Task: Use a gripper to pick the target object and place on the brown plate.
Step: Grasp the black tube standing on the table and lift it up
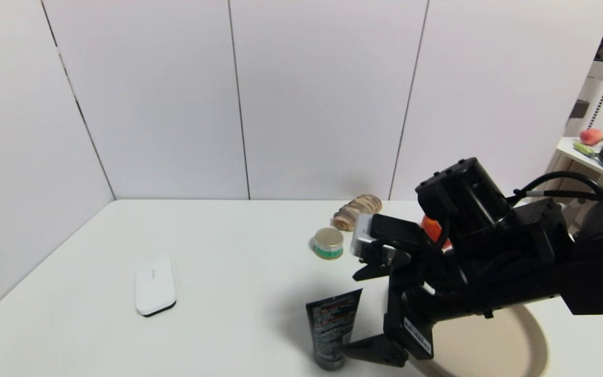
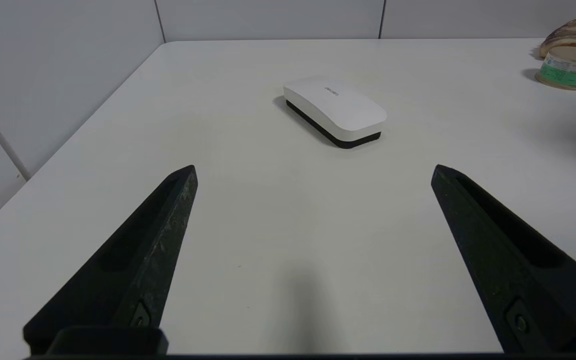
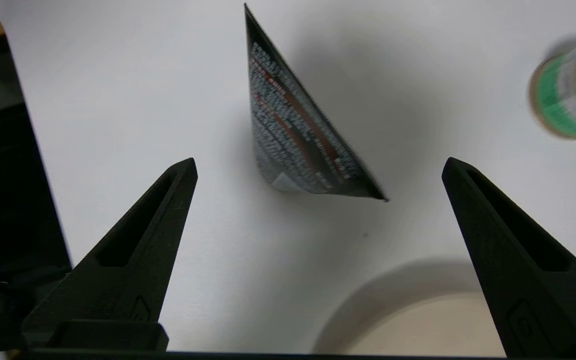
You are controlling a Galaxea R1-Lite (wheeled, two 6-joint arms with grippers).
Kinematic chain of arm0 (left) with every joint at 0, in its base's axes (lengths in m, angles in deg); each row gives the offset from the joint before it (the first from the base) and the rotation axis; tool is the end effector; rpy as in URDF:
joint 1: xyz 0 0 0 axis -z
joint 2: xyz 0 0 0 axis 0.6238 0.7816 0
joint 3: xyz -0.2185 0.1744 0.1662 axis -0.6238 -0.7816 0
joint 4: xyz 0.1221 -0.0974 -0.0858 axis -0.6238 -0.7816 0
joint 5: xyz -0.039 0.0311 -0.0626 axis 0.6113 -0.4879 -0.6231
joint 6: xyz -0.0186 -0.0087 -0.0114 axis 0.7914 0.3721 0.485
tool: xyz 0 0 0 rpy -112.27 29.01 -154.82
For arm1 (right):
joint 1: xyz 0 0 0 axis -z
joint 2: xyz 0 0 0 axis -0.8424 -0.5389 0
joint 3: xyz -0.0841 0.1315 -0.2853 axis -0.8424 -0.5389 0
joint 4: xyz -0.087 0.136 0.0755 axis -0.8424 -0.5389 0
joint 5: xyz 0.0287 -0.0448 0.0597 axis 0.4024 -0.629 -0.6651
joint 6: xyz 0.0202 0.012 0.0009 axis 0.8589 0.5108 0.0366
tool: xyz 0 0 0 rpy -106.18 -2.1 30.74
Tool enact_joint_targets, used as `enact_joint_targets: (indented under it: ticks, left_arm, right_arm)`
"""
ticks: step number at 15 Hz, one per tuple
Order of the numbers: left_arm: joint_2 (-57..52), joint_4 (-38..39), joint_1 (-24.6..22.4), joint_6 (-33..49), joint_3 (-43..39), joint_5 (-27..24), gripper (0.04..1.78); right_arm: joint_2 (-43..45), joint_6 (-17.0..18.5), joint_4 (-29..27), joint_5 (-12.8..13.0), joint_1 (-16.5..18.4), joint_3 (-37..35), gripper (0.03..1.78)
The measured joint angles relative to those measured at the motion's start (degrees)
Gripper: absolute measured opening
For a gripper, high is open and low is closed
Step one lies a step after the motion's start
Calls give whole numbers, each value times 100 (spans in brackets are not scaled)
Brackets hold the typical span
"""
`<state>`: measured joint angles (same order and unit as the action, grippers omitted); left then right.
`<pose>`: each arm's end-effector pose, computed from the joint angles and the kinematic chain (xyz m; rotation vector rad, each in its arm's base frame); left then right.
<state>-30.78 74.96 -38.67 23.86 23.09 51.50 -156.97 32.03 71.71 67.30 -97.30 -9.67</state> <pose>-0.0603 -0.0001 0.0758 -0.0120 -0.0049 -0.0018 0.2071 0.1837 0.2133 -0.5339 0.6036 1.1611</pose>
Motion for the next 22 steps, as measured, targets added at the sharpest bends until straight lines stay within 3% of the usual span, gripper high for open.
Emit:
enact_joint_targets:
  ticks: [3,6,11,15,22]
  left_arm:
    - [0,-2,0,-2,0,0,169]
    - [0,0,0,0,0,0,169]
    - [0,0,0,0,0,2,169]
    - [-2,0,0,0,0,0,169]
    - [0,0,0,-2,0,0,169]
  right_arm:
    - [0,-796,-232,5,133,419,169]
    - [-13,-1364,-730,6,210,866,169]
    - [-201,-2138,-2425,35,245,1974,169]
    - [-503,-2254,-3624,227,157,2854,169]
    - [-1052,-2221,-3751,490,-335,3222,169]
